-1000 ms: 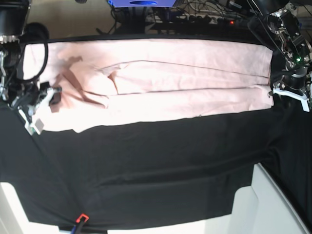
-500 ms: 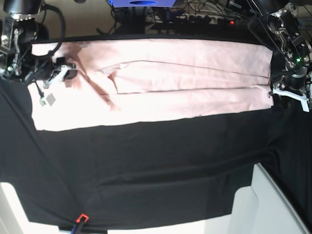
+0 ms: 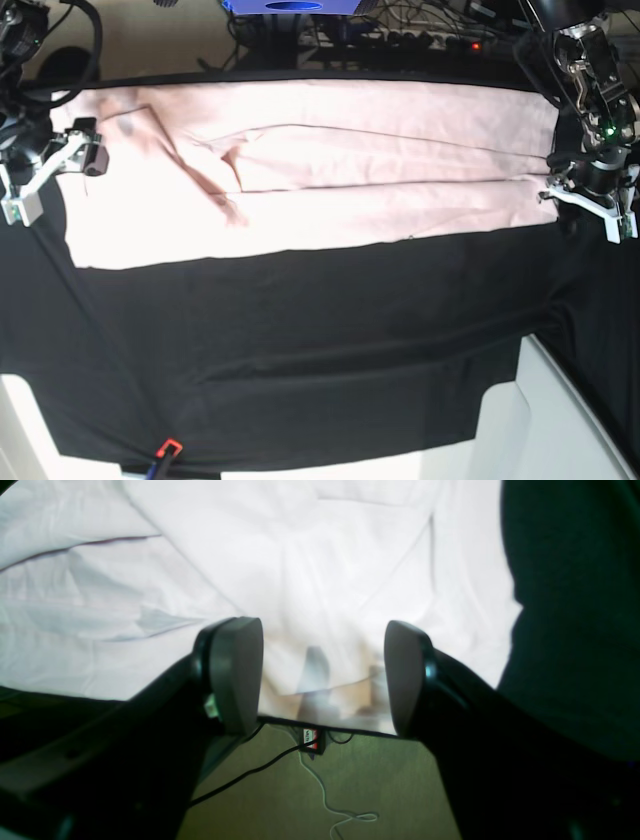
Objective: Fold the T-shirt properly
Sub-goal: 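Grasp the end of the pink shirt strip with the left gripper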
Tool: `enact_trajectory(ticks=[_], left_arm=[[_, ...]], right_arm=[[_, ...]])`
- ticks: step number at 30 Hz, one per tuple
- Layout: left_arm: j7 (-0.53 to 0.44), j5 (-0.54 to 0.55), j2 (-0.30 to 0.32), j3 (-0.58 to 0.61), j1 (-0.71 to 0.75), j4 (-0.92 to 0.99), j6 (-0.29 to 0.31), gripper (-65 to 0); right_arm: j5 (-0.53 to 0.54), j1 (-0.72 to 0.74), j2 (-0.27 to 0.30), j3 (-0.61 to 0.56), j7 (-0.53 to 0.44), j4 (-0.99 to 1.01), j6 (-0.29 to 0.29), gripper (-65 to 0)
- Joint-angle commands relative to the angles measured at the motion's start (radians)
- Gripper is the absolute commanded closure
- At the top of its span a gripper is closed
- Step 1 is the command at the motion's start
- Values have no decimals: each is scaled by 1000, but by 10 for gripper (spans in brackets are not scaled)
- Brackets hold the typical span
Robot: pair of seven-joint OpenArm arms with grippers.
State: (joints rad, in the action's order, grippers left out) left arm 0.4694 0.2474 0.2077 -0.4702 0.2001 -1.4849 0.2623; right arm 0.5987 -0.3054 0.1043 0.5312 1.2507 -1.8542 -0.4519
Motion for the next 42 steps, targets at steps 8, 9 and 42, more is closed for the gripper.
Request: enact_trajectory(ticks=[8,9,42], left_arm=[[-25,340,143,-5,49,172,2,-529],[-25,364,155,-5,49,188,4,-541],[-177,246,45,187,-47,511,5,-334]], right_arm=[[17,-10,10,-3,-16,-12,-8,-369],[17,-10,10,-3,-16,-12,-8,-369],[20,-11,4,-4,-16,-12,-9,-367]])
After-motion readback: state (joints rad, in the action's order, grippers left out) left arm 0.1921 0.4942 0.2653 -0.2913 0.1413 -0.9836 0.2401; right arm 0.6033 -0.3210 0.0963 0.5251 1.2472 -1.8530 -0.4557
